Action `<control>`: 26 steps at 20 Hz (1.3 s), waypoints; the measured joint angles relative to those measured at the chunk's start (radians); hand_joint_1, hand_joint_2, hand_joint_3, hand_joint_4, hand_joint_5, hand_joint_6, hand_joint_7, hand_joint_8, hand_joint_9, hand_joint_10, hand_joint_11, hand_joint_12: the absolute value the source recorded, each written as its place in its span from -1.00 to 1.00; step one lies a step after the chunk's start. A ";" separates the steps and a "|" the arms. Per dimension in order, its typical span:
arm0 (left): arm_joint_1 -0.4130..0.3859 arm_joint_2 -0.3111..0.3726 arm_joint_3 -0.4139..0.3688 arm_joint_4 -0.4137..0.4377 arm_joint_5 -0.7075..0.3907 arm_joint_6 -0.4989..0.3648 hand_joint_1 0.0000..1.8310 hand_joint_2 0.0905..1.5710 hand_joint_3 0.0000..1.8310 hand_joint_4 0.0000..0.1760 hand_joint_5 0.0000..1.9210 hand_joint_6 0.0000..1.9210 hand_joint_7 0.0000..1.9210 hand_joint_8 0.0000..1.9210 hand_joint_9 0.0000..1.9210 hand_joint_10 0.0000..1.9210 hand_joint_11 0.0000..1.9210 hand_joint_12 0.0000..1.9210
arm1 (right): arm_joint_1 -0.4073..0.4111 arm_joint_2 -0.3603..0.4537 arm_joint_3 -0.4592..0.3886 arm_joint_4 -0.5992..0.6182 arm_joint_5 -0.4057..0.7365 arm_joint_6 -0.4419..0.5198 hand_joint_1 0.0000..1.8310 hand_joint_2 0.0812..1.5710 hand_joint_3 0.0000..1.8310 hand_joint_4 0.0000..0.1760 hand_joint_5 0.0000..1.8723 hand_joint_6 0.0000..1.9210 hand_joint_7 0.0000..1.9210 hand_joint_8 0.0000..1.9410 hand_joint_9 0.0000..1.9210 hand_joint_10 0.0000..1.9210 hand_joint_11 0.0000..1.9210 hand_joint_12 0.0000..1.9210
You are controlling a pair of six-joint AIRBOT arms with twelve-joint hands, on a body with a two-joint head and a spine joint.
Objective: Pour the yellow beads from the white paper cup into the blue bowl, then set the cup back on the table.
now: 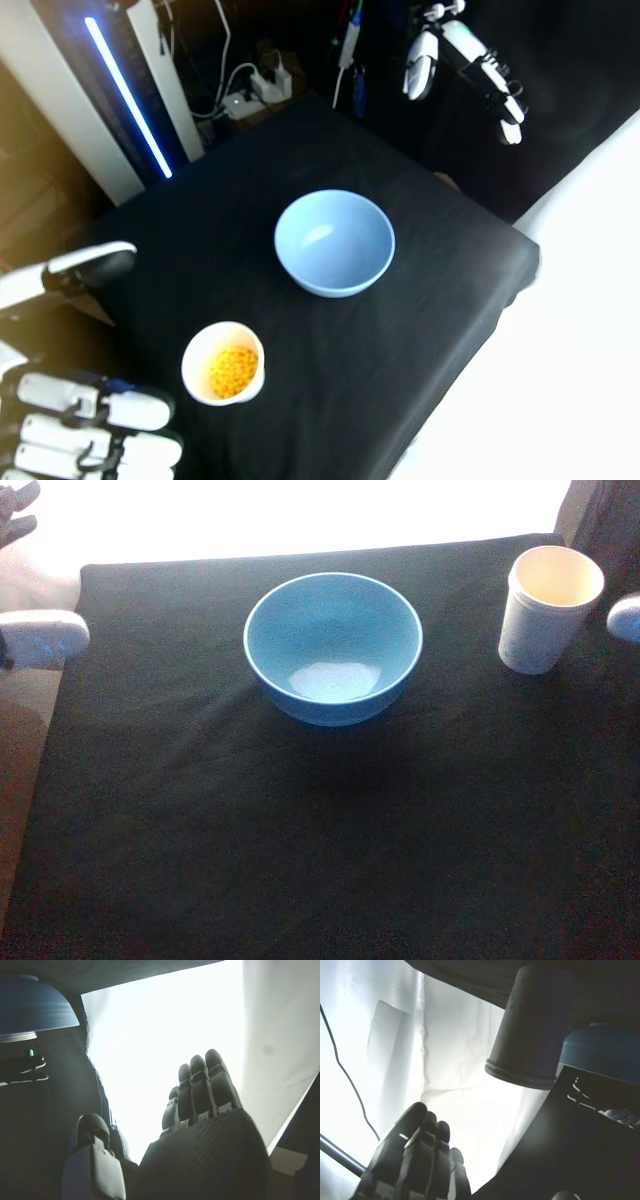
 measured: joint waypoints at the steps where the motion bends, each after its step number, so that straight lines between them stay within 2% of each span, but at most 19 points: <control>1: 0.000 0.000 0.000 0.000 0.000 -0.001 -0.41 -0.09 -1.00 -0.34 -0.97 -1.00 -0.72 -1.00 -0.76 -0.99 -1.00 -0.50 | -0.002 -0.003 0.001 0.003 -0.005 0.000 -0.18 -0.34 -0.95 0.55 -1.00 -1.00 -1.00 -1.00 -1.00 -1.00 -1.00 -0.97; 4: 0.000 0.000 0.000 0.001 0.000 -0.001 -0.37 -0.06 -0.99 -0.53 -0.97 -1.00 -0.73 -1.00 -0.74 -0.99 -1.00 -0.47 | -0.002 -0.015 0.011 -0.001 -0.026 0.001 -0.14 -0.32 -0.96 0.55 -1.00 -1.00 -1.00 -1.00 -1.00 -1.00 -1.00 -1.00; 5: 0.000 0.000 0.000 0.000 0.000 -0.001 -0.37 -0.06 -0.99 -0.49 -0.97 -1.00 -0.73 -1.00 -0.74 -0.99 -1.00 -0.48 | -0.002 -0.021 0.019 -0.001 -0.035 0.001 -0.16 -0.33 -0.96 0.47 -1.00 -1.00 -1.00 -1.00 -1.00 -1.00 -1.00 -1.00; 6: 0.000 0.000 0.000 0.001 0.000 -0.001 -0.36 -0.06 -1.00 -0.43 -0.97 -1.00 -0.74 -1.00 -0.74 -0.99 -1.00 -0.49 | -0.002 -0.026 0.022 0.000 -0.045 0.001 -0.19 -0.34 -0.97 0.23 -1.00 -1.00 -1.00 -1.00 -1.00 -1.00 -1.00 -1.00; 8: 0.000 0.000 0.000 0.003 0.001 -0.001 -0.38 -0.08 -1.00 -0.48 -0.97 -1.00 -0.75 -1.00 -0.72 -0.99 -1.00 -0.45 | -0.002 -0.042 0.041 0.002 -0.068 0.001 -0.27 -0.42 -1.00 0.80 -1.00 -1.00 -1.00 -1.00 -1.00 -1.00 -0.98 -0.99; 10: -0.001 0.000 0.000 0.012 0.002 -0.001 -0.39 -0.11 -1.00 -0.48 -0.97 -1.00 -0.76 -1.00 -0.73 -1.00 -1.00 -0.44 | -0.002 -0.071 0.072 0.001 -0.108 0.013 -0.27 -0.46 -1.00 0.69 -1.00 -1.00 -1.00 -1.00 -1.00 -1.00 -0.98 -0.99; 11: -0.001 0.000 0.000 0.013 0.002 -0.001 -0.41 -0.12 -1.00 -0.39 -0.97 -1.00 -0.76 -1.00 -0.72 -1.00 -1.00 -0.41 | -0.002 -0.082 0.084 0.000 -0.120 0.025 -0.26 -0.48 -1.00 0.55 -1.00 -1.00 -1.00 -1.00 -1.00 -1.00 -0.99 -1.00; 12: -0.003 0.000 0.000 0.016 0.004 -0.001 -0.41 -0.13 -1.00 -0.42 -0.97 -1.00 -0.76 -1.00 -0.72 -1.00 -1.00 -0.41 | -0.002 -0.101 0.107 0.000 -0.138 0.049 -0.18 -0.48 -1.00 -0.08 -1.00 -1.00 -1.00 -1.00 -1.00 -1.00 -1.00 -1.00; 13: -0.006 0.000 0.000 0.016 0.005 -0.001 -0.40 -0.14 -1.00 -0.36 -0.96 -1.00 -0.77 -1.00 -0.72 -1.00 -1.00 -0.43 | -0.002 -0.113 0.124 0.000 -0.155 0.063 -0.14 -0.46 -1.00 -0.29 -1.00 -1.00 -1.00 -1.00 -1.00 -1.00 -1.00 -1.00; 15: -0.008 0.000 0.000 0.016 0.004 -0.002 -0.43 -0.14 -1.00 -0.40 -0.97 -1.00 -0.78 -1.00 -0.73 -1.00 -1.00 -0.45 | -0.002 -0.128 0.145 0.000 -0.190 0.066 -0.15 -0.42 -0.99 -0.31 -1.00 -1.00 -1.00 -1.00 -1.00 -1.00 -1.00 -1.00; 17: -0.008 0.000 0.000 0.018 0.005 -0.002 -0.45 -0.15 -1.00 -0.43 -0.97 -1.00 -0.78 -1.00 -0.72 -1.00 -1.00 -0.41 | -0.002 -0.138 0.162 0.000 -0.221 0.069 -0.14 -0.34 -0.97 -0.15 -1.00 -1.00 -1.00 -1.00 -1.00 -1.00 -1.00 -1.00; 19: -0.008 -0.002 0.000 0.021 0.005 -0.001 -0.46 -0.14 -1.00 -0.38 -0.98 -1.00 -0.79 -1.00 -0.74 -1.00 -1.00 -0.40 | -0.002 -0.150 0.176 0.004 -0.245 0.074 -0.14 -0.32 -0.97 -0.19 -1.00 -1.00 -1.00 -1.00 -1.00 -1.00 -1.00 -1.00; 20: -0.009 -0.003 0.000 0.023 0.006 -0.002 -0.44 -0.15 -1.00 -0.44 -0.98 -1.00 -0.79 -1.00 -0.73 -1.00 -1.00 -0.40 | -0.002 -0.158 0.185 0.005 -0.254 0.080 -0.16 -0.31 -0.97 -0.28 -1.00 -1.00 -1.00 -1.00 -1.00 -1.00 -1.00 -1.00; 21: -0.010 -0.006 0.001 0.024 0.008 -0.002 -0.43 -0.15 -1.00 -0.39 -0.96 -1.00 -0.77 -0.99 -0.71 -0.99 -1.00 -0.38 | -0.002 -0.161 0.190 0.005 -0.262 0.083 -0.16 -0.30 -0.97 -0.33 -1.00 -1.00 -1.00 -1.00 -1.00 -1.00 -1.00 -1.00; 22: -0.010 -0.008 0.001 0.024 0.009 -0.001 -0.43 -0.15 -1.00 -0.42 -0.96 -1.00 -0.76 -0.99 -0.70 -0.99 -1.00 -0.39 | -0.002 -0.170 0.199 0.004 -0.271 0.087 -0.16 -0.29 -0.96 -0.31 -1.00 -1.00 -1.00 -1.00 -1.00 -1.00 -1.00 -1.00; 23: -0.010 -0.008 0.001 0.032 0.013 -0.002 -0.43 -0.15 -1.00 -0.39 -0.96 -1.00 -0.76 -1.00 -0.71 -0.99 -1.00 -0.39 | -0.002 -0.179 0.210 0.005 -0.278 0.093 -0.16 -0.28 -0.96 -0.10 -0.99 -1.00 -1.00 -1.00 -1.00 -1.00 -1.00 -1.00; 24: -0.012 -0.008 0.001 0.034 0.013 -0.002 -0.43 -0.15 -1.00 -0.32 -0.96 -1.00 -0.76 -1.00 -0.71 -1.00 -1.00 -0.40 | -0.002 -0.184 0.213 0.006 -0.286 0.096 -0.17 -0.29 -0.97 -0.13 -0.99 -1.00 -1.00 -1.00 -1.00 -1.00 -1.00 -1.00; 25: -0.012 -0.008 0.001 0.034 0.013 -0.002 -0.43 -0.16 -1.00 -0.40 -0.97 -1.00 -0.76 -1.00 -0.71 -1.00 -1.00 -0.39 | -0.002 -0.192 0.224 0.007 -0.288 0.103 -0.19 -0.32 -0.98 0.01 -0.98 -0.99 -1.00 -1.00 -1.00 -1.00 -1.00 -1.00; 26: -0.017 -0.009 0.002 0.035 0.014 -0.002 -0.43 -0.15 -1.00 -0.45 -0.97 -1.00 -0.76 -1.00 -0.71 -1.00 -1.00 -0.38 | -0.001 -0.197 0.227 0.010 -0.295 0.108 -0.20 -0.33 -0.99 0.04 -0.98 -0.99 -1.00 -1.00 -1.00 -1.00 -1.00 -1.00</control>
